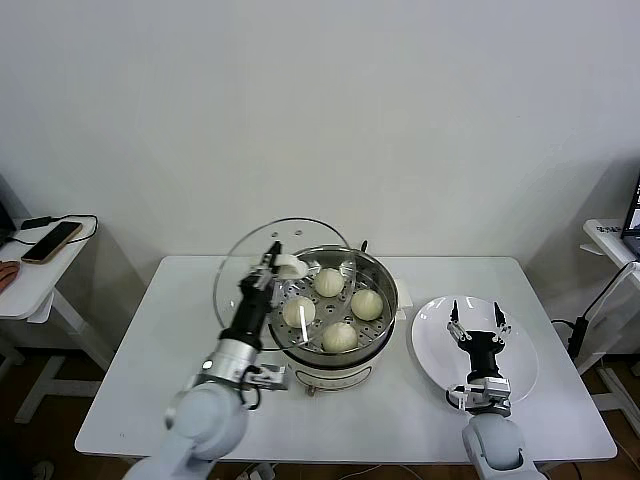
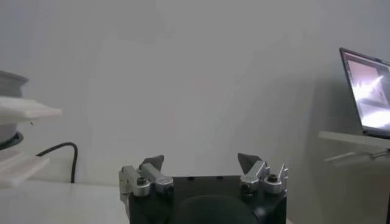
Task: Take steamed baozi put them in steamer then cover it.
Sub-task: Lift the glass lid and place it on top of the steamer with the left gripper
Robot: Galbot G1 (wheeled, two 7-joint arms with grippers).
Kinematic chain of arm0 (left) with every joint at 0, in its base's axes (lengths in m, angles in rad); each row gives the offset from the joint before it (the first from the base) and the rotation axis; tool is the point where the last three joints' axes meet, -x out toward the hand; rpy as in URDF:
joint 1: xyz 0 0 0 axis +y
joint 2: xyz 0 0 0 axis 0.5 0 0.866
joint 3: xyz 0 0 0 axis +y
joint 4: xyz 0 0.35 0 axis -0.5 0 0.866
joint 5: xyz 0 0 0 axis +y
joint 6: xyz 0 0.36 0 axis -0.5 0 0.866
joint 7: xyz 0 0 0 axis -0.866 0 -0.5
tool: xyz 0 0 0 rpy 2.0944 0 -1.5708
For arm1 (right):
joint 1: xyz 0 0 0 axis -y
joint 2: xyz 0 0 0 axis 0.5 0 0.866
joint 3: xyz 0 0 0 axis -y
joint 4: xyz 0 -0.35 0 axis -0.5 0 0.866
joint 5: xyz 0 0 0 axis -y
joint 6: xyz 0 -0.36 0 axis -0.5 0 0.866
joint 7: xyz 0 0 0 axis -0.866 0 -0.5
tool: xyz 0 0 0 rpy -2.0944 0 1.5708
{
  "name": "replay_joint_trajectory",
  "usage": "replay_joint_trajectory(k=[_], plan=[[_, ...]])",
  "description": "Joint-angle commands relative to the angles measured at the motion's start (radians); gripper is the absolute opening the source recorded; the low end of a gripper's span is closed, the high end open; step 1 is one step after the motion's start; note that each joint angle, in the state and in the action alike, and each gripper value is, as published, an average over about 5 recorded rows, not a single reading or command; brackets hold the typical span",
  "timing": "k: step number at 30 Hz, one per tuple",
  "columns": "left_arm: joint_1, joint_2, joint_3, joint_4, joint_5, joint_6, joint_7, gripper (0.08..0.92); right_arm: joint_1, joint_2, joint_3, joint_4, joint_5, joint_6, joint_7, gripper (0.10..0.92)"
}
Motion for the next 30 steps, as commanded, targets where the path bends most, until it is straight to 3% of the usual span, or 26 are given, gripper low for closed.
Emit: replay_joint_trajectory(k=[1, 16, 30], plan=[[-0.163, -0.159, 0.232, 0.160, 0.220, 0.127, 0.174, 0.189, 0.000, 0.014, 0.009, -0.014, -0.007, -0.004, -0.003, 0.823], [-0.183, -0.244, 0.223, 0.277, 0.345, 0.145, 0.217, 0.189, 0.016, 0.029, 0.018, -0.043, -0.019, 0.001, -0.005, 0.823], [-0.183, -0.251, 0.201, 0.324, 0.381, 0.130, 0.254, 0.189, 0.021, 0.025, 0.020, -0.053, -0.023, 0.003, -0.008, 0.823]])
